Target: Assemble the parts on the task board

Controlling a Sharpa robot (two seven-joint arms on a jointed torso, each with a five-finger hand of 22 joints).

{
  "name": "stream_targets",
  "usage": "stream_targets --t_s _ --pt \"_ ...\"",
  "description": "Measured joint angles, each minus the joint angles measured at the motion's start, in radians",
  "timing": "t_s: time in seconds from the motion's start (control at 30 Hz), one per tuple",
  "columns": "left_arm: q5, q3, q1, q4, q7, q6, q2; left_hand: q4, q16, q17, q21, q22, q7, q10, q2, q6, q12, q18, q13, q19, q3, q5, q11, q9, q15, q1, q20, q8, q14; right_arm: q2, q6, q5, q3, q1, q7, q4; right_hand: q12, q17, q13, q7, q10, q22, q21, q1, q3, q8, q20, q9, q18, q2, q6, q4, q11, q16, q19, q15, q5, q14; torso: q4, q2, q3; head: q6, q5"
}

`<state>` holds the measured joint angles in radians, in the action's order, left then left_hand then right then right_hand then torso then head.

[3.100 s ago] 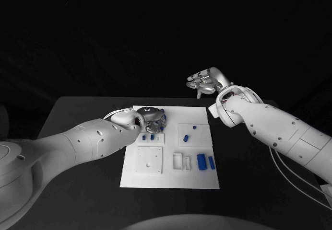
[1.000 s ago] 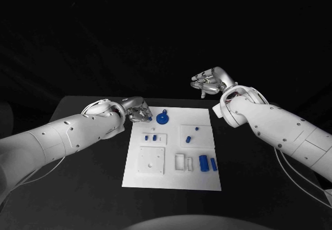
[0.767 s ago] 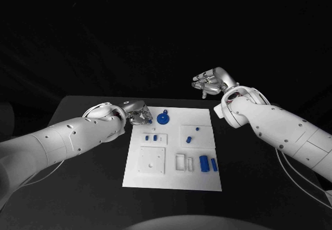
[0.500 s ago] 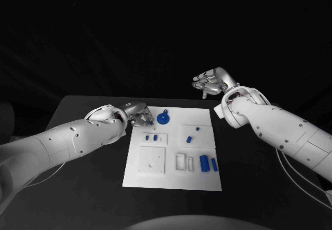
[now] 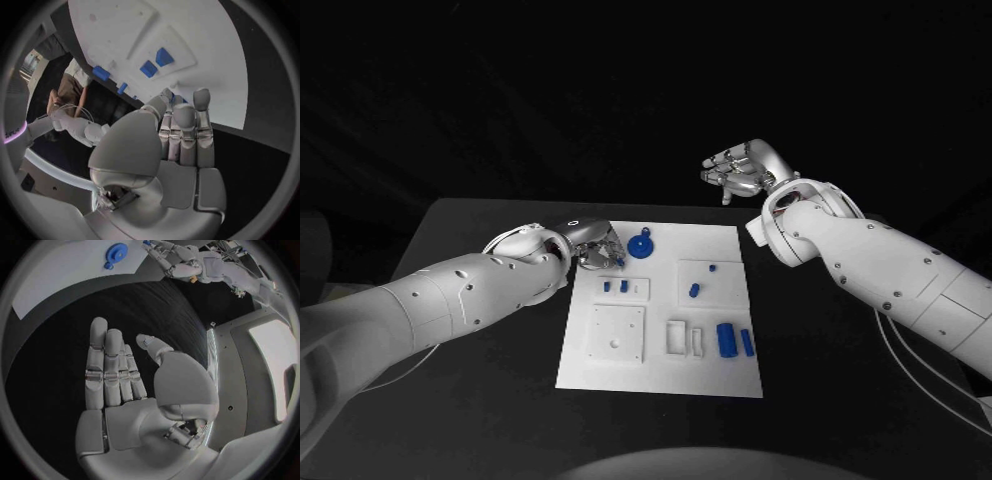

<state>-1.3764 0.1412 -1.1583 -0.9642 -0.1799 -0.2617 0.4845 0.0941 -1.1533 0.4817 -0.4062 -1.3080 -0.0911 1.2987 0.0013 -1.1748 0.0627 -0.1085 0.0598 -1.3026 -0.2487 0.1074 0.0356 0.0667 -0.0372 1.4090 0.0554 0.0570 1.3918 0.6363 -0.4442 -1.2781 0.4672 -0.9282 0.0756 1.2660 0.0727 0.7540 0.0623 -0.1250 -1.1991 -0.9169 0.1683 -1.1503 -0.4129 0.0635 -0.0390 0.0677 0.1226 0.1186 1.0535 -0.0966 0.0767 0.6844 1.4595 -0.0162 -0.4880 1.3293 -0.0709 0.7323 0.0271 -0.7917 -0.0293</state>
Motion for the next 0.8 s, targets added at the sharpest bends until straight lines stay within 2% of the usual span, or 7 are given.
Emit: stream_targets --t_s 0.3,0.8 --pt "-0.01 0.001 0.003 0.007 0.0 0.007 -0.003 0.0 0.0 0.0 0.0 0.0 -0.001 0.0 0.0 0.001 0.0 0.0 0.0 0.0 0.0 0.0 0.0 0.0 0.0 0.0 0.0 0.0 0.0 0.0 0.0 0.0 0.0 0.0 0.0 -0.001 0.0 0.0 0.0 0.0 0.0 -0.004 0.0 0.0 -0.003 0.0 0.0 0.0 0.01 0.0 0.0 -0.003 0.0 0.0 0.0 -0.003 0.0 0.003 0.0004 0.0 -0.0004 -0.004 -0.002" --pt "-0.017 0.001 0.003 0.011 0.006 0.03 -0.005 0.0 0.0 0.0 0.0 0.0 -0.001 0.0 0.0 0.002 0.0 0.001 0.0 0.0 0.0 0.01 0.0 -0.001 0.0 0.0 0.0 0.0 0.0 0.0 0.0 0.0 0.0 0.0 0.0 -0.001 0.0 0.0 0.0 0.0 0.0 -0.004 0.0 0.0 -0.003 0.0 0.0 0.0 0.011 0.0 0.0 -0.003 0.0 0.0 0.0 -0.003 0.0 0.003 -0.0006 0.0 -0.0001 -0.007 -0.005"
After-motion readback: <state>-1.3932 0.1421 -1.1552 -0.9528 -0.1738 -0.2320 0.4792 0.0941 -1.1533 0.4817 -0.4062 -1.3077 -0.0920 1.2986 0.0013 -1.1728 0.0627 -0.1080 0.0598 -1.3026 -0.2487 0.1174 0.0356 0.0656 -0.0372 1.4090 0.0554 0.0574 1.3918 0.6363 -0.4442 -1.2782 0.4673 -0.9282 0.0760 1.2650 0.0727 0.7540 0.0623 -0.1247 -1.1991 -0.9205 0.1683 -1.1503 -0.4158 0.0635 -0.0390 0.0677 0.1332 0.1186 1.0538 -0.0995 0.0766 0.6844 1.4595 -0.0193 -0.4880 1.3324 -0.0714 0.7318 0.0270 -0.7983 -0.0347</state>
